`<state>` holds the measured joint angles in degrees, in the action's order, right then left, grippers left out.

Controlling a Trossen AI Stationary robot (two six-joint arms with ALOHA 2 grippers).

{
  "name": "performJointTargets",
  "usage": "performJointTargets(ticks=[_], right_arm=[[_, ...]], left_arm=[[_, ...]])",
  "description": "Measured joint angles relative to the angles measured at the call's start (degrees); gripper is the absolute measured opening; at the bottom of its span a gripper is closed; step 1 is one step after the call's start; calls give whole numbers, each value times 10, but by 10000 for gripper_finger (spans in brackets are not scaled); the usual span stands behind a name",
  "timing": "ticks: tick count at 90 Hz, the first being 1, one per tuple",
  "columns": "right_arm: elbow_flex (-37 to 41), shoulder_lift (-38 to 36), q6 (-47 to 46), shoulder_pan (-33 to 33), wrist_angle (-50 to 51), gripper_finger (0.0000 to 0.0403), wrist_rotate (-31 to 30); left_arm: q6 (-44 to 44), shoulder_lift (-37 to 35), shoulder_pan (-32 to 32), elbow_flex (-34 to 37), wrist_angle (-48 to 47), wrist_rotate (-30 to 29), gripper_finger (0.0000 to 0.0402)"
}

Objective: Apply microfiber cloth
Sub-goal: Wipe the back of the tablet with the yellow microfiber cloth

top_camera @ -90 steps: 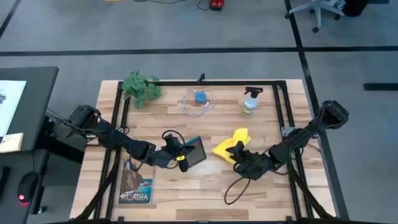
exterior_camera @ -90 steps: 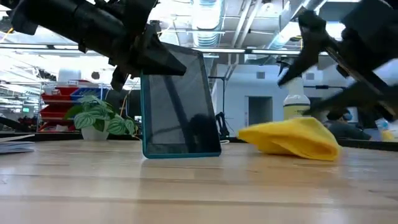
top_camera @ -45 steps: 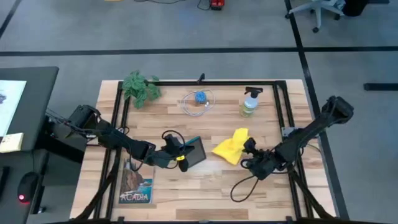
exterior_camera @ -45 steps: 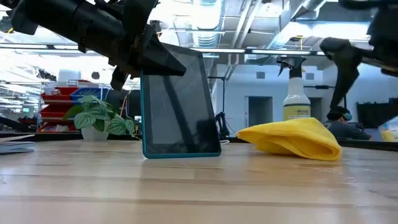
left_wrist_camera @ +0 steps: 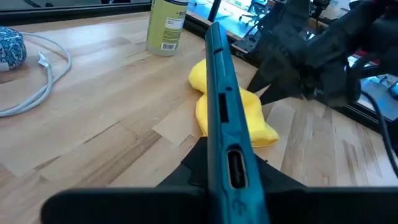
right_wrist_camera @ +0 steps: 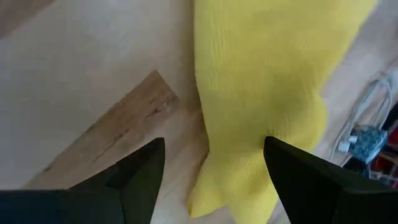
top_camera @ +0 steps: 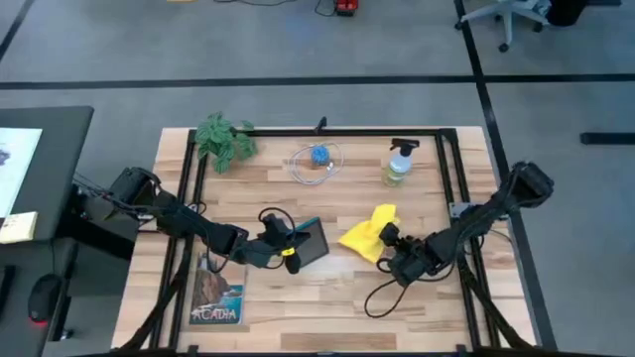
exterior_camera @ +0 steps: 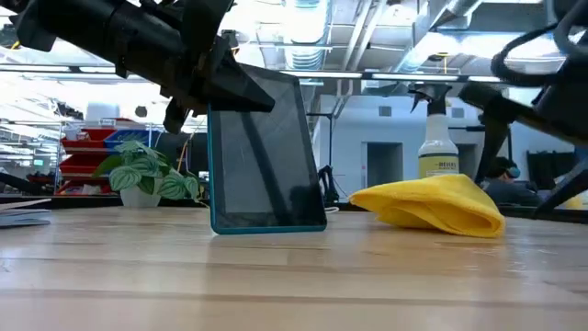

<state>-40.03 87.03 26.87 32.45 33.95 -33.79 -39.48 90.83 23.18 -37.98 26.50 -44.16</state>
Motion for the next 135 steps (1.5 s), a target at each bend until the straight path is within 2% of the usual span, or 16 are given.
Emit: performJointTargets(ticks=[19,38,49,56,64,68,76,103,123,129,135], right_arm=[[0,25,6,-21,-44,250,-3],[0,27,6,-43,-141,191,-13],[0,27,-1,-54,-179,144,-10],[-1,27,-28,-56,-191,96,0],[-12,21,-77,-57,-178,30,69],[-19,12,-104,-56,-178,13,112],[-25,-20,-155,-51,-174,7,150],[-27,-206,-239,-48,-111,1,174],[-28,-257,-261,-49,-91,0,176],[-42,-265,-285,-56,-49,0,147],[-66,-268,-315,-62,-4,0,60]], left_arm=[[0,0,0,0,0,1,7],[1,0,0,0,0,3,7],[2,0,1,0,3,3,7],[1,0,1,0,3,3,7],[0,0,1,0,3,3,7],[0,0,1,0,3,3,7],[-1,0,1,0,4,3,7],[0,0,1,0,5,3,7],[0,1,1,0,9,3,7],[0,1,1,0,9,3,7],[0,1,1,0,9,3,7]])
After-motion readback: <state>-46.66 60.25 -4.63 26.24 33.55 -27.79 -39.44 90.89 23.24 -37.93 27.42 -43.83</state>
